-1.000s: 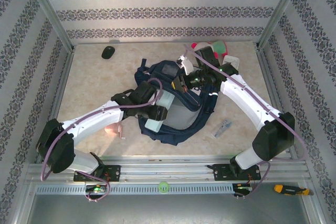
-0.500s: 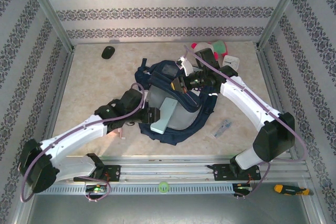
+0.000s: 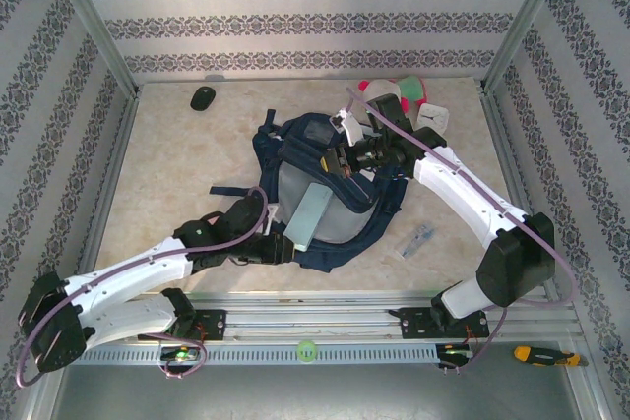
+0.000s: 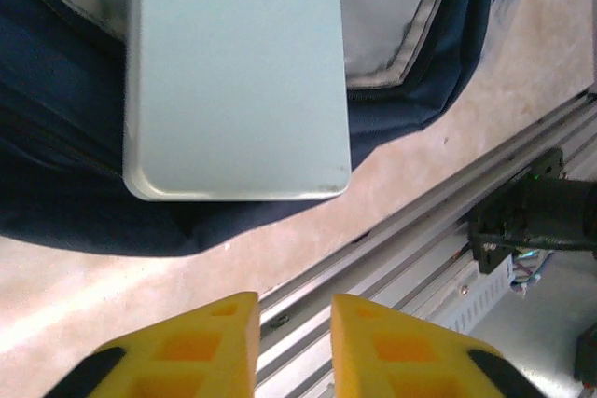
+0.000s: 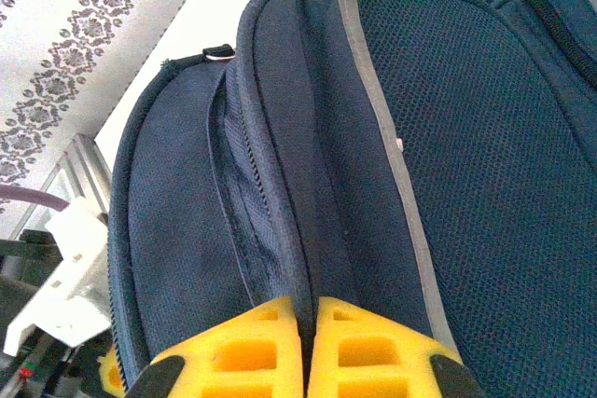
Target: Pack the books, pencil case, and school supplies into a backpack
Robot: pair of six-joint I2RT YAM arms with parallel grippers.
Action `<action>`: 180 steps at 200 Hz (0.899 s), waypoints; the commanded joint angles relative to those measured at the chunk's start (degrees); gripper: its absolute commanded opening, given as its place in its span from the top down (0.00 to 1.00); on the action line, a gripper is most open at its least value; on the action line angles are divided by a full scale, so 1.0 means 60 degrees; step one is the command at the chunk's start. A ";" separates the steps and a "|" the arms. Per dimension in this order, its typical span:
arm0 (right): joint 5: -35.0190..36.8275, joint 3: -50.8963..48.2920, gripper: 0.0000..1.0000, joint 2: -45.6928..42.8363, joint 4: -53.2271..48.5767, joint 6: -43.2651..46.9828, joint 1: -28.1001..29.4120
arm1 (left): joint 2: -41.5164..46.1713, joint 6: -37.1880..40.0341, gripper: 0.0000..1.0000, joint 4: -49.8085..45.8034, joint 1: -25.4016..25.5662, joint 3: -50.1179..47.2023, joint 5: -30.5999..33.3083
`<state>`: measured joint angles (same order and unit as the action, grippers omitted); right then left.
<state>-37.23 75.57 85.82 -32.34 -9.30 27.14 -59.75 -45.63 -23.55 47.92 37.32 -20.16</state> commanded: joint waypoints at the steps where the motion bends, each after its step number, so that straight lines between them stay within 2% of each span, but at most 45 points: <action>1: -0.0644 0.0061 1.00 -0.0490 0.0639 -0.0179 0.0048 | -0.0481 -0.0178 0.77 0.0790 0.0168 -0.0009 -0.0111; 64: -0.1060 0.0127 1.00 -0.0669 0.0925 -0.0003 0.0383 | -0.2683 0.0137 0.81 0.3236 0.0202 0.0823 0.1026; 133: -0.1134 0.0153 1.00 -0.0901 0.0885 0.0069 0.0491 | -0.5230 0.1082 0.83 0.4283 0.0086 0.2370 0.3243; 163: -0.1005 0.0105 1.00 -0.0937 0.0856 0.0137 0.0430 | -0.5808 0.1245 0.83 0.4995 -0.0033 0.2435 0.3794; 180: -0.0916 0.0092 1.00 -0.0886 0.0834 0.0088 0.0385 | -0.5571 0.1278 0.80 0.5053 -0.0062 0.2393 0.3749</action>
<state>-39.03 75.44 83.48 -31.07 -9.10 28.75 -93.95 -40.07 2.74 48.25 50.76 -0.75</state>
